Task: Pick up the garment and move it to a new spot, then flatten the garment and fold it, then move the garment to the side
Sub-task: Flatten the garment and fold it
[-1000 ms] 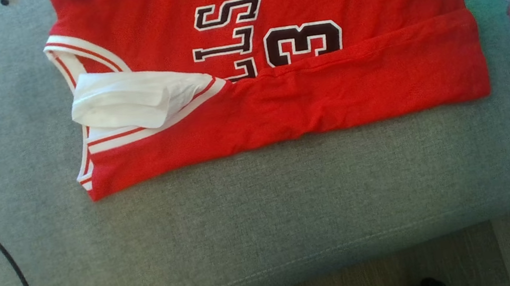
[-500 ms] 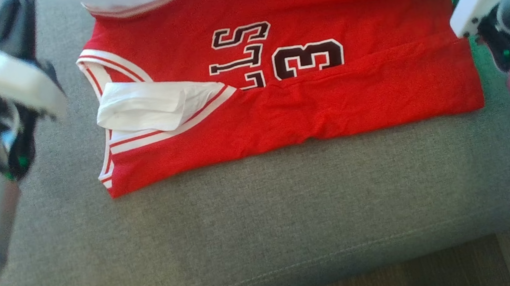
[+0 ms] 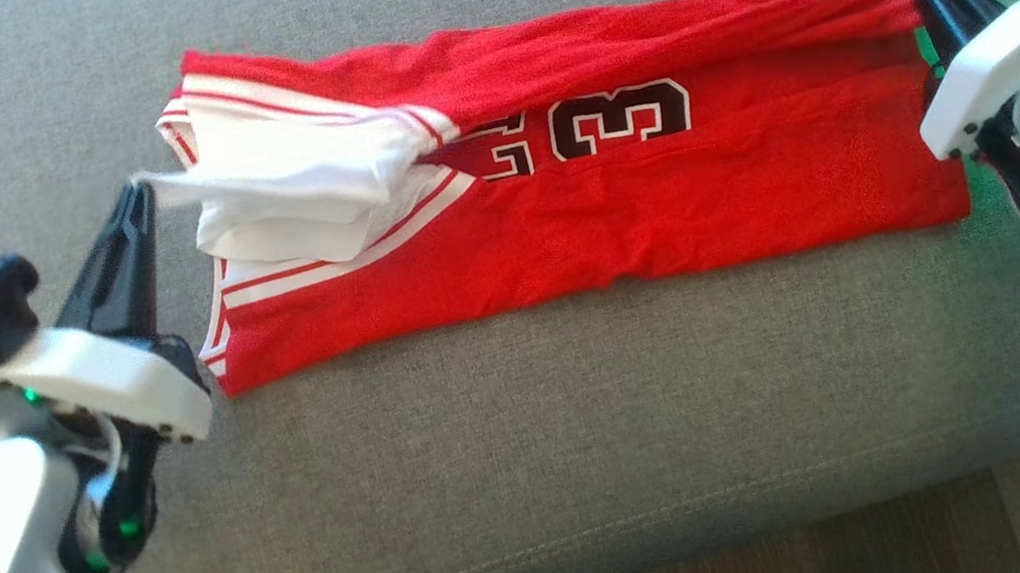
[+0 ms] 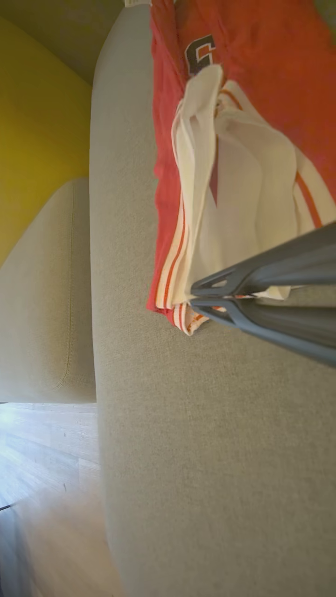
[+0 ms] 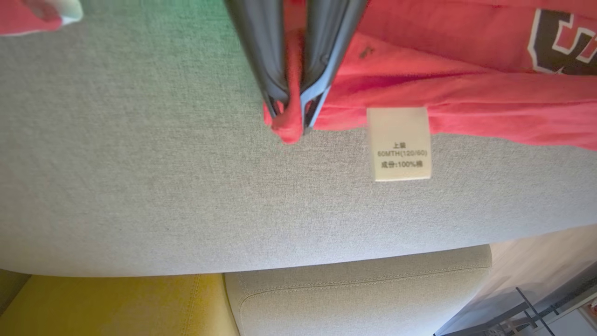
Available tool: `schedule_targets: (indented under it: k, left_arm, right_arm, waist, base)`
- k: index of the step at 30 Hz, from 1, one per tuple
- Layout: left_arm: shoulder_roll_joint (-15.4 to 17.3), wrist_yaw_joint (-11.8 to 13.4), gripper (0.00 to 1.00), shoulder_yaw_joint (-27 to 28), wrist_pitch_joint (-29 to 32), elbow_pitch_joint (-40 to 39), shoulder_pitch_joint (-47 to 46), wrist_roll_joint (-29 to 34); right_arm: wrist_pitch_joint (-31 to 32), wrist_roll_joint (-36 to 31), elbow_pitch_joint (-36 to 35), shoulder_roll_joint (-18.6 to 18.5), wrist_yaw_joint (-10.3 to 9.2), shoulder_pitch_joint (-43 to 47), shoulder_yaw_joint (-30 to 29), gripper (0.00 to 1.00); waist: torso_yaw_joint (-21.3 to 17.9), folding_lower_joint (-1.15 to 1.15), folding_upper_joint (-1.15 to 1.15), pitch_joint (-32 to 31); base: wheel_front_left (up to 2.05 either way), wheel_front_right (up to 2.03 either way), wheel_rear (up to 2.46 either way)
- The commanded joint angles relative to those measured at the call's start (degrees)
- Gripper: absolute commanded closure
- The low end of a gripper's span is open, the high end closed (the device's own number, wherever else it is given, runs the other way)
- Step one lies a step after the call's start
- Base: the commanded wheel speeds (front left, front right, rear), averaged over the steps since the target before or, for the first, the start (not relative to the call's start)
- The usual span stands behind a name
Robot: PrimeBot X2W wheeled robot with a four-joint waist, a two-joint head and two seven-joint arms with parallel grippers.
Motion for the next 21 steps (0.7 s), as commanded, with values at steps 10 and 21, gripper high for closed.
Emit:
schedule_targets:
  k: [10,21]
  left_arm:
    - [2.8,3.0,1.00,3.2,-0.5,-4.2,1.8,-0.9]
    - [2.3,4.4,0.00,3.0,-0.6,-0.6,4.1,-1.6]
  right_arm:
    - [4.9,0.7,-11.4,-1.0,-0.02,8.2,-1.1,1.00]
    - [8.7,-1.2,-17.8,1.2,-0.02,14.8,-5.6,0.00]
  waist:
    - [-0.2,0.00,0.00,-0.4]
    - [-1.1,0.00,0.00,-3.1]
  base:
    - [0.00,0.00,0.00]
    - [0.00,0.00,0.00]
